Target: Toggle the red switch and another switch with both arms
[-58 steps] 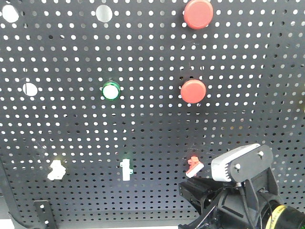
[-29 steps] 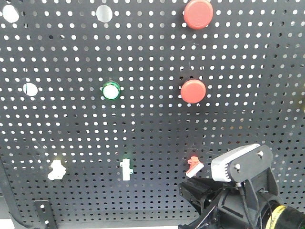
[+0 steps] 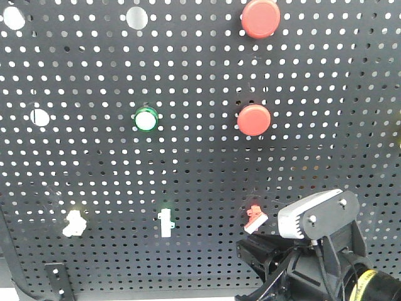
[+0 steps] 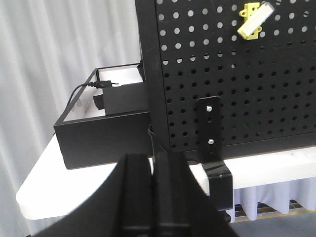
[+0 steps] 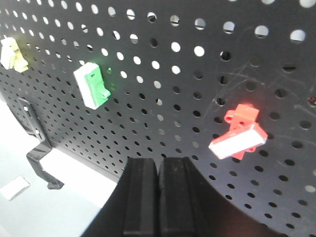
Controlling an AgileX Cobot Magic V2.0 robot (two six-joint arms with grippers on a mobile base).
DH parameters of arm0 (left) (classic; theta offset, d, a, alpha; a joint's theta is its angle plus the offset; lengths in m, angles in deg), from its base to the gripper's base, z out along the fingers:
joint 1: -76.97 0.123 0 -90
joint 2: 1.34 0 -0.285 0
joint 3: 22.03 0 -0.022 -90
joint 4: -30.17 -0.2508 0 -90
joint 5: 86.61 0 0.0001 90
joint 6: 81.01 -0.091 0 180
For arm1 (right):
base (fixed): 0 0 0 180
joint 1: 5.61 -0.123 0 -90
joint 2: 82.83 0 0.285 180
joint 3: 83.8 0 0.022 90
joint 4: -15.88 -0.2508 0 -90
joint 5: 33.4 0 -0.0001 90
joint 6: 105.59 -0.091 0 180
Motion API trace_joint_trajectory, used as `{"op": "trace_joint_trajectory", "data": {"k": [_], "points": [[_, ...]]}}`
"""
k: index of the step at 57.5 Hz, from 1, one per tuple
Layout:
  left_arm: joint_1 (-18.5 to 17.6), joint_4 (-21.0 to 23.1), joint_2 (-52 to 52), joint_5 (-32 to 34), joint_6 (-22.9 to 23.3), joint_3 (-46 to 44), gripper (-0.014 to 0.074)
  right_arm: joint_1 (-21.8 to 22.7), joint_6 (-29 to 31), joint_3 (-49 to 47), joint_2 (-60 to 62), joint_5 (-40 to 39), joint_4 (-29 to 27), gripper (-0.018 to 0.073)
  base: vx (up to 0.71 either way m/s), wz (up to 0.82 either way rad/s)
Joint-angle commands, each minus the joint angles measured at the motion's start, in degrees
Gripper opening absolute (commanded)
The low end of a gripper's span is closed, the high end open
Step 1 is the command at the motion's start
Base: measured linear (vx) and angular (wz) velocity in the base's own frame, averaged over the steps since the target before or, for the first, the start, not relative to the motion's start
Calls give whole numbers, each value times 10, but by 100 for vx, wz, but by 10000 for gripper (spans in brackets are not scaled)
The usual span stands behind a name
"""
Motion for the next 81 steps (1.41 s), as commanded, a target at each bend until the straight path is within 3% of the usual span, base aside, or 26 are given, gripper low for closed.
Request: {"op": "trace_joint_trajectory", "data": {"k": [1, 25, 39, 45, 51, 62, 70, 77, 81], "points": [[1, 1, -10, 42, 2, 11, 3, 0, 1, -17, 11, -42, 0, -6, 0, 0], [1, 1, -10, 42, 2, 11, 3, 0, 3, -17, 11, -42, 2, -6, 0, 0], [1, 1, -10, 42, 2, 11, 3, 6, 67, 31, 119, -37, 9, -6, 0, 0], [1, 1, -10, 42, 2, 11, 3, 49, 102, 98, 204, -38, -28, -6, 0, 0], [1, 1, -10, 42, 2, 11, 3, 126, 125, 169, 299, -36, -59, -6, 0, 0], [1, 1, -10, 42, 2, 11, 3, 270, 139, 286, 467, -23, -60, -6, 0, 0], [1, 1, -10, 42, 2, 11, 3, 315, 137, 367, 562, -21, -84, -6, 0, 0], [1, 1, -10, 42, 2, 11, 3, 321, 140, 439, 635, -22, -112, -6, 0, 0], [1, 1, -10, 41, 2, 11, 3, 319, 140, 437, 672, 57, -115, -6, 0, 0]]}}
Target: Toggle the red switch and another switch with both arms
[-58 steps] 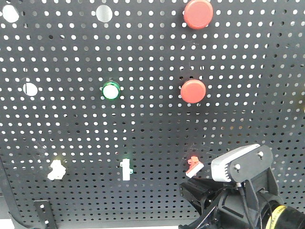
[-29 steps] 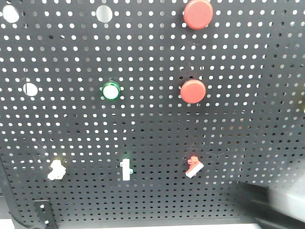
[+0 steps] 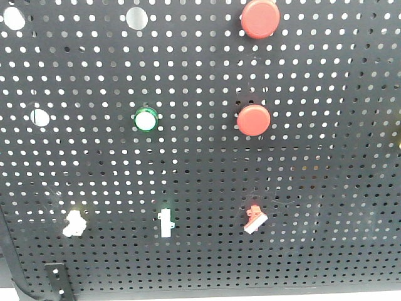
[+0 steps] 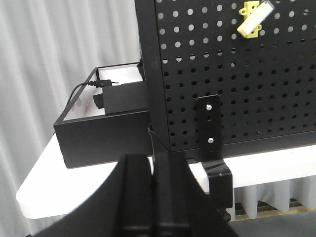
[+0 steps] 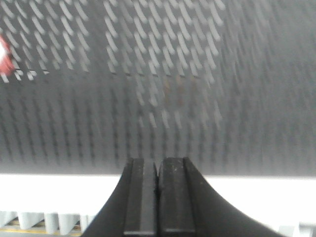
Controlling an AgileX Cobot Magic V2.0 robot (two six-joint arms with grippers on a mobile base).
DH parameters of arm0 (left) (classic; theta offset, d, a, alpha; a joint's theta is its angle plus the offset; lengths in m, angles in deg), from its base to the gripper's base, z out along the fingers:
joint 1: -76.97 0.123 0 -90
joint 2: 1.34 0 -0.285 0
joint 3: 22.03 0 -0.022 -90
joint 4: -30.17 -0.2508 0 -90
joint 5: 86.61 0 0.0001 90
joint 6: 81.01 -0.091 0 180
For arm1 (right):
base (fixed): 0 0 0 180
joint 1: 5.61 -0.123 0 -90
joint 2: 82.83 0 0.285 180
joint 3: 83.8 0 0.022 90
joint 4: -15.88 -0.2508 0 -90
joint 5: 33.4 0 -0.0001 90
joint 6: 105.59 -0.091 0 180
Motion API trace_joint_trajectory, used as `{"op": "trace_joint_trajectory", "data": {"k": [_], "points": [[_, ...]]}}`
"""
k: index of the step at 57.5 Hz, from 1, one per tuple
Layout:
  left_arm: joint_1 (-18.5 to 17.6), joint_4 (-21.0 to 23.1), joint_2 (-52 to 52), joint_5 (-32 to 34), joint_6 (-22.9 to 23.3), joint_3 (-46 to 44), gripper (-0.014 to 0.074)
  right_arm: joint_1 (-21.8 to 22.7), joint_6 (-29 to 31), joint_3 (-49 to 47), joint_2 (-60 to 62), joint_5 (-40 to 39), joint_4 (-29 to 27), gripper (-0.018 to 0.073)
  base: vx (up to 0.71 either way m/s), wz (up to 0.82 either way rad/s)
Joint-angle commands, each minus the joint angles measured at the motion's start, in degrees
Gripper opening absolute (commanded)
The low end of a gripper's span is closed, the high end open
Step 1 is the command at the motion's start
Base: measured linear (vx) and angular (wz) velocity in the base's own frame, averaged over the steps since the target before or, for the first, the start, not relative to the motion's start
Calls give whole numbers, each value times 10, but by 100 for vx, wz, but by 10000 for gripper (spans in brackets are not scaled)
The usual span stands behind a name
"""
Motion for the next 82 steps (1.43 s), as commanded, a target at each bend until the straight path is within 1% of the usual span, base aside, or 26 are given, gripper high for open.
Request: {"op": "trace_joint_trajectory", "data": {"k": [1, 8, 17, 24, 30, 82], "points": [[1, 2, -10, 43, 2, 11, 3, 3, 9, 6, 40, 24, -7, -6, 0, 0], [1, 2, -11, 42, 2, 11, 3, 4, 20, 7, 36, 48, -10, -6, 0, 0], [1, 2, -10, 42, 2, 11, 3, 4, 31, 7, 38, 42, -21, -6, 0, 0], [1, 2, -10, 42, 2, 11, 3, 4, 90, 7, 38, 42, -59, -6, 0, 0], [1, 2, -10, 42, 2, 11, 3, 4, 124, 7, 38, 42, -78, -6, 0, 0], [1, 2, -10, 42, 2, 11, 3, 4, 124, 7, 38, 47, -77, -6, 0, 0]]}}
